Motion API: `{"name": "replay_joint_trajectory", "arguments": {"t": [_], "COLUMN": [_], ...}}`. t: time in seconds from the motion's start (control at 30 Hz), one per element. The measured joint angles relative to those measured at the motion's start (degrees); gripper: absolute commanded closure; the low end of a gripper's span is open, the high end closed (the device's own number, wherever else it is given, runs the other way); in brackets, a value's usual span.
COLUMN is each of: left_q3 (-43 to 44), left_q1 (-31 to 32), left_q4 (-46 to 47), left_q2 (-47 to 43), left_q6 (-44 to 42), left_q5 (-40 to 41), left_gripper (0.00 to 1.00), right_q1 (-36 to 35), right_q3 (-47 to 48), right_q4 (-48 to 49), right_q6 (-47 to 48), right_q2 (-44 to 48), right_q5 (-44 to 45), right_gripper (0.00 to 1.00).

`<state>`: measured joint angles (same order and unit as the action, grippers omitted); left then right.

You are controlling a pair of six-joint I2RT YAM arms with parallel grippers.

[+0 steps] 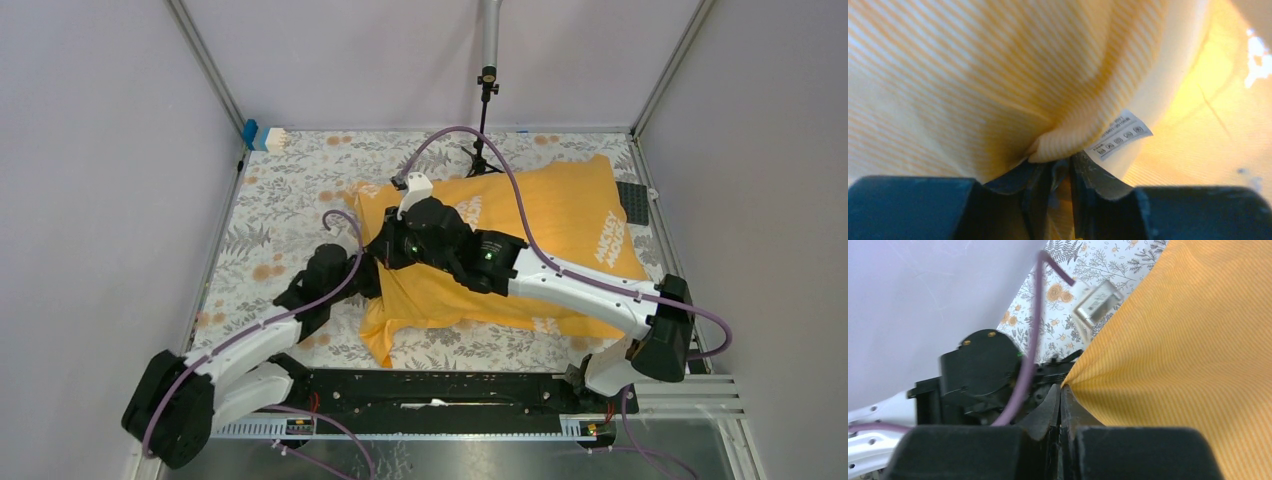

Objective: Put the pillow into the pillowcase

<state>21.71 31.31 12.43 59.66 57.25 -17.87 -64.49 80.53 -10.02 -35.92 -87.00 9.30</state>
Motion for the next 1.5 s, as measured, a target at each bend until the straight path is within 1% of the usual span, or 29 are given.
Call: {"name": "replay_joint_trajectory", "arguments": {"t": [0.1,0.23,0.33,0.4,0.53,0.63,0.77,0.83,0.97,1.13,1.27,1.33,1.4,1.5], "left_q3": [0.72,3.56,5.42,6.45,7.52,7.96,9.49,10.91,13.20,13.29,14.19,15.17,16.83,19.17], "left_q1": [0.44,0.66,0.68,0.68,0.66,0.66,0.66,0.68,0.68,0.68,0.68,0.68,0.70,0.72], "left_q4": [-5.11,-14.12,-21.33,-25.68,-30.45,-32.85,-35.91,-38.23,-43.82,-47.19,-48.68,-48.94,-49.86,-51.60], "left_q2": [-5.57,-11.50,-14.95,-17.20,-20.72,-22.71,-24.37,-24.70,-26.03,-28.48,-30.60,-31.63,-31.95,-31.87], "left_q6": [-1.40,-3.08,-3.89,-4.52,-5.27,-5.42,-5.75,-6.14,-6.73,-7.91,-8.81,-9.03,-9.01,-8.35], "left_q5": [1.53,3.17,4.81,6.01,7.06,7.50,8.52,9.88,13.00,14.29,14.64,14.93,16.46,20.81], "left_gripper": [0.58,0.51,0.43,0.36,0.22,0.18,0.19,0.22,0.26,0.22,0.22,0.26,0.37,0.50], "right_q1": [0.00,0.00,0.00,0.00,0.00,0.00,0.00,-0.02,0.00,0.00,0.00,0.00,0.00,0.00], "right_q3": [0.00,0.00,0.00,0.00,0.00,-0.02,-0.20,-0.57,-0.66,-0.66,-0.66,-0.66,-0.68,-1.20], "right_q4": [0.07,0.48,0.48,0.48,0.48,0.48,0.76,1.29,2.14,2.43,2.62,2.62,2.60,2.62], "right_q6": [-0.04,-0.11,-0.15,-0.17,-0.17,-0.22,-0.42,-0.44,-0.44,-0.42,-0.37,-0.39,-0.37,-0.37], "right_q2": [-0.48,-0.48,-0.48,-0.48,-0.48,-0.48,-0.48,-0.37,-0.33,-0.33,-0.33,-0.31,-0.15,0.83], "right_q5": [-0.04,0.00,0.00,0.00,0.00,-0.02,0.00,0.02,0.13,0.13,0.11,0.11,0.13,0.20], "right_gripper": [1.00,1.00,1.00,1.00,1.00,1.00,1.00,1.00,1.00,1.00,1.00,1.00,1.00,1.00]}}
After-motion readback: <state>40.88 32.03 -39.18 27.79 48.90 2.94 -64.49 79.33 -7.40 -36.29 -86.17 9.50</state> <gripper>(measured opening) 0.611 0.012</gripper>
